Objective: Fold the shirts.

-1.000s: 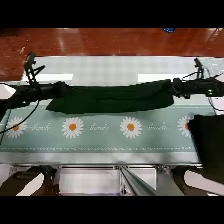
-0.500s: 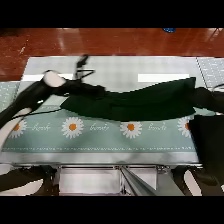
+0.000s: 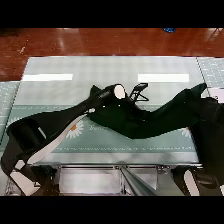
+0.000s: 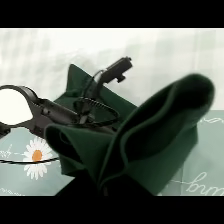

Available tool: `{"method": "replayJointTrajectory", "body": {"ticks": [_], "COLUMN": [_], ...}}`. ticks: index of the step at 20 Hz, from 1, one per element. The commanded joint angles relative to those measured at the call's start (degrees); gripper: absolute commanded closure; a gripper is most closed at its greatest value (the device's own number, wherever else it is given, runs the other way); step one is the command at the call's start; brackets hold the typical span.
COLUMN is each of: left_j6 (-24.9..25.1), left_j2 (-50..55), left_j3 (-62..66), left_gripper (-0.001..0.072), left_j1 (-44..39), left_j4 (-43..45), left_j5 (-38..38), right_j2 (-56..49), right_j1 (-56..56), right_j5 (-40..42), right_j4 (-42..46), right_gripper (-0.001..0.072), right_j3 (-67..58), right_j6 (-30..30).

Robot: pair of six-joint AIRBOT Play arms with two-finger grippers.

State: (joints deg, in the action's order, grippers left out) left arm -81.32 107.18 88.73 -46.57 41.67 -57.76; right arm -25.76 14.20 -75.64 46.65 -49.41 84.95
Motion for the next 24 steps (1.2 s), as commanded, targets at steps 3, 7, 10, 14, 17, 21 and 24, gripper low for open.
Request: {"method": "replayJointTrajectory", "body": {"ticks": [3, 7, 10, 14, 17, 21, 24], "left_j6": [-0.2, -9.11, -9.25, -8.33, -9.55, -12.46, -12.41], "left_j2": [-1.88, -14.03, -28.44, -50.16, -64.87, -76.74, -78.29], "left_j3": [1.88, -1.25, -8.94, -23.34, -35.01, -48.09, -53.7], "left_gripper": [0.0691, 0.0691, 0.0691, 0.0691, 0.0691, 0.0691, 0.0691], "left_j1": [8.22, 22.05, 33.09, 44.78, 47.74, 47.71, 47.63], "left_j4": [3.39, 28.55, 32.02, 32.06, 31.87, 28.5, 27.26], "left_j5": [-7.72, -11.8, -10.82, -8.7, -8.7, -7.26, -7.21], "right_j2": [-3.45, -10.25, -17.53, -34.56, -51.06, -67.91, -75.3], "right_j1": [-0.02, -1.73, -13.07, -30.18, -37.97, -43.54, -45.13], "right_j5": [1.38, 5.16, 14.8, 29.99, 31.56, 31.26, 32.44], "right_j4": [-3.08, -13.75, -14.08, -14.69, -14.75, -17.25, -17.92], "right_gripper": [0.0675, 0.0675, 0.0675, 0.0675, 0.0675, 0.0674, 0.0508], "right_j3": [0.02, 0.02, 0.0, -4.96, -15.89, -29.59, -34.86], "right_j6": [-1.11, -7.02, -7.74, -9.18, -9.38, -8.87, -5.33]}}
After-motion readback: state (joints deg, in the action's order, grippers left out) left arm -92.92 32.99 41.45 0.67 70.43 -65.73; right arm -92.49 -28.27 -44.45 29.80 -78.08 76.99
